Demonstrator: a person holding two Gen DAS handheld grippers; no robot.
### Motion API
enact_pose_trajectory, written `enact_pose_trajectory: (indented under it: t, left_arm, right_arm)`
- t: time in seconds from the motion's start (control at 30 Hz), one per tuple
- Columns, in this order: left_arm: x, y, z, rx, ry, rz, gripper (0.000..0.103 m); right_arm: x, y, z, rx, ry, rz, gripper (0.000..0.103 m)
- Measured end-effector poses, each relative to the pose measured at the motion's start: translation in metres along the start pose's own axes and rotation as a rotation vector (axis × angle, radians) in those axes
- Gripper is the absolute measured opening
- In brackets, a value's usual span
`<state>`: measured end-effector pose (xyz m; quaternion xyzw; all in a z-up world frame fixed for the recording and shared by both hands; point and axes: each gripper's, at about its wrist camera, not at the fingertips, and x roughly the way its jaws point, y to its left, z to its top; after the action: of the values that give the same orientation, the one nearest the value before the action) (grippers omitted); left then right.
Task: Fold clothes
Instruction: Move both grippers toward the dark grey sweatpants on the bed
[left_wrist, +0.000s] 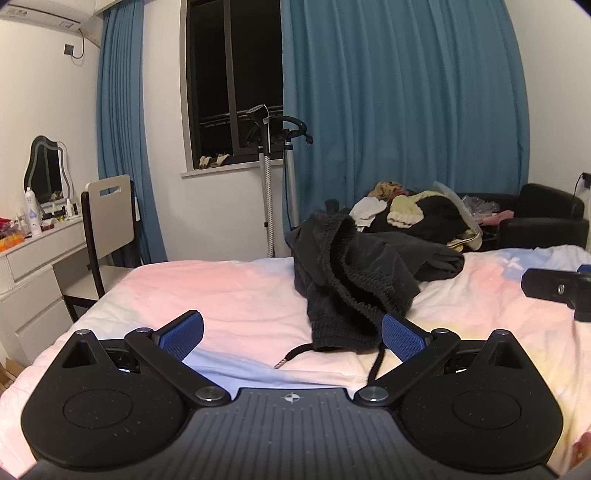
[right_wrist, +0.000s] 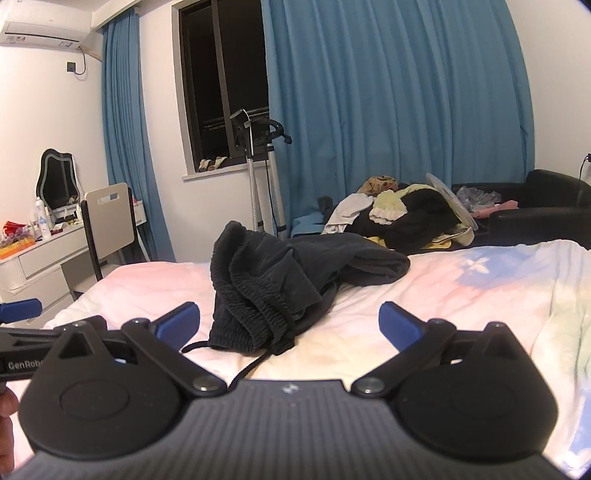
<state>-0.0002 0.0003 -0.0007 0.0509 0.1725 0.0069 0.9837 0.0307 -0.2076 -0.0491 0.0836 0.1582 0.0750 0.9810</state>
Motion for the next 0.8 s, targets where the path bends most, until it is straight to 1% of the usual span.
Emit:
enact_pose_trajectory:
  t: [0.07,0.13,0.2,0.27,0.33,0.43,0.53,0.67,0.73,0.8]
  left_arm:
    - [0.002,-0.001,-0.002,-0.007,0.005,-0.012,0.103]
    - [-0.001,-0.008,-0.004,0.025,-0.013,-0.019,0.103]
    - [-0.004,-0.017,-0.007,0.046,-0.027,-0.014,0.103]
    - [-0.012,-0.018,-0.006,0.037,-0.028,-0.014,0.103]
    - [-0.018,-0.011,0.0,0.007,-0.013,-0.037,0.103]
    - [-0.034,-0.003,0.027,-0.026,0.024,-0.069,0.103]
    - [-0.041,0.0,0.05,-0.049,0.082,-0.095,0.103]
    - [-0.039,0.011,0.081,-0.093,0.13,-0.118,0.103]
    - [-0.037,0.01,0.088,-0.09,0.126,-0.123,0.103]
    - [-0.033,0.008,0.093,-0.08,0.117,-0.125,0.103]
  right_arm:
    - [0.002,-0.006,0.005,0.037,0.005,0.005,0.103]
    - [-0.01,-0.006,0.008,0.032,-0.013,0.002,0.103]
    - [-0.023,-0.007,0.014,0.018,-0.003,-0.01,0.103]
    - [-0.031,-0.004,0.018,-0.011,0.011,-0.034,0.103]
    - [-0.035,-0.002,0.025,-0.023,0.037,-0.056,0.103]
    - [-0.047,-0.008,0.04,-0.008,0.046,-0.049,0.103]
    - [-0.051,-0.012,0.06,-0.014,0.093,-0.039,0.103]
    - [-0.055,-0.015,0.083,0.003,0.13,-0.038,0.103]
    - [-0.052,-0.014,0.09,0.03,0.145,-0.031,0.103]
    - [-0.044,-0.011,0.09,0.05,0.161,-0.022,0.103]
